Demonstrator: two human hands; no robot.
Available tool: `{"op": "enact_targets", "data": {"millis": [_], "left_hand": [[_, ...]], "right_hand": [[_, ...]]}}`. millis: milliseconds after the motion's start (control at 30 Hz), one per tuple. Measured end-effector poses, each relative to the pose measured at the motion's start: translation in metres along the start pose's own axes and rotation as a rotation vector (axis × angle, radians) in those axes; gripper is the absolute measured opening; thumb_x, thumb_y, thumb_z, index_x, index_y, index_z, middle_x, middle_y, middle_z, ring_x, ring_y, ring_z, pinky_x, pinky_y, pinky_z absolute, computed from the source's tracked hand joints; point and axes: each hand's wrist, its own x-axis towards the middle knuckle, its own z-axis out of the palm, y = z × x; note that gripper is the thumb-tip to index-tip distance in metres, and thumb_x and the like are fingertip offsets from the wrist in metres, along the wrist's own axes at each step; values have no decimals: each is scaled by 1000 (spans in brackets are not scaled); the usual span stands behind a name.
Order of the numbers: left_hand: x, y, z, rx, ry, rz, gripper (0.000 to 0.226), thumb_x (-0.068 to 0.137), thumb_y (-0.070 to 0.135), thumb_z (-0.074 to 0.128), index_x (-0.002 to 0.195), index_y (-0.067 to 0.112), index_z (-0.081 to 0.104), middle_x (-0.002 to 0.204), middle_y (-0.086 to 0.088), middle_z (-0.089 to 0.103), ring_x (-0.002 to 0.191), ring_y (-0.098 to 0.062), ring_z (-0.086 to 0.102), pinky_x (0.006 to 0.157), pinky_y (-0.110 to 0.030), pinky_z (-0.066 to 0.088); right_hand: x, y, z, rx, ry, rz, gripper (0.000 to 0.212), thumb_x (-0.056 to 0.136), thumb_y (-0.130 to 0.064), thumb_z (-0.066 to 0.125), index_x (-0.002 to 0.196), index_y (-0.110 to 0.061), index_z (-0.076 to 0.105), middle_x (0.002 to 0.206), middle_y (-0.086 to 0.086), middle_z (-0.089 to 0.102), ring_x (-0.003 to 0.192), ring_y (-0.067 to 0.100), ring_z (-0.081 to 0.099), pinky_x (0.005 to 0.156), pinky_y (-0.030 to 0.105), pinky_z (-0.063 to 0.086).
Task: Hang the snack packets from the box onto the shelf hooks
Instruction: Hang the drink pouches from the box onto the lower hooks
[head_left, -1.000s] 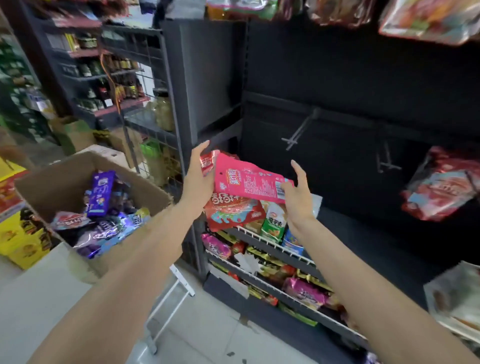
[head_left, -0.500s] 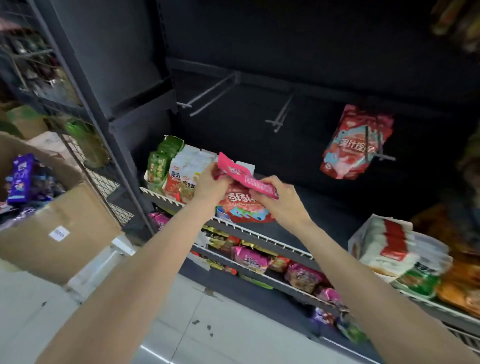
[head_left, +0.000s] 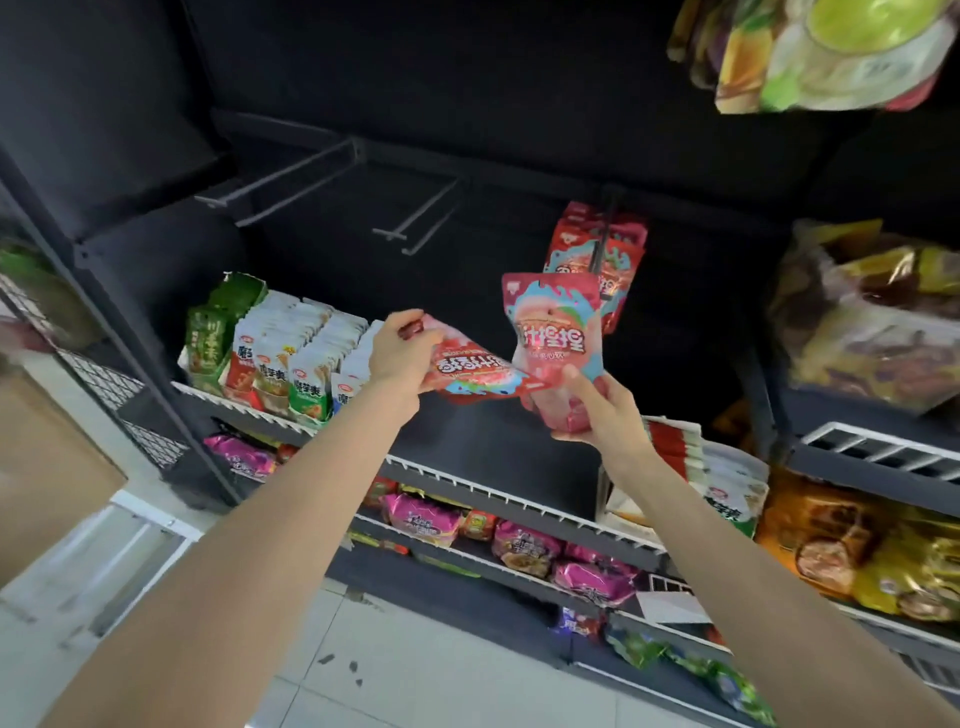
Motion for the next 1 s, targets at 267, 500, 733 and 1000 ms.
{"op": "enact_targets", "data": {"millis": [267,500,733,1000], "left_hand": [[-6,-2,23,-66,-34,-50,33,87,4,60,117,16,58,98,-7,60,69,-14,60,47,-21,47],[-12,-11,27,-119,-64,-152,35,87,5,61,121,14,56,94,-9,62,68,-15,60,53,-26,49],[-14,-1,29,-133,-79,-166,27,88,7,61,113,16,54,86,-5,61,68,-14,62,53,-26,54],[-13,1,34,-175,-108,-258,18,93,8,53,110,1,57,78,-10,67,62,-16,66,45,-23,54]], "right_hand": [[9,1,-19,-116,48,-7,24,92,-48,51,96,-26,61,99,-1,70,93,16,67,85,38,55],[5,10,-29,-427,1,-84,46,98,-46,37,98,-9,64,95,9,71,88,21,67,79,38,54],[-1,15,-25,-29,70,-96,17,100,-28,41,94,-26,57,94,-9,68,86,2,67,70,16,55],[1,16,-18,88,136,-125,17,101,-26,40,99,-27,57,96,-10,67,88,3,66,73,17,55]]}}
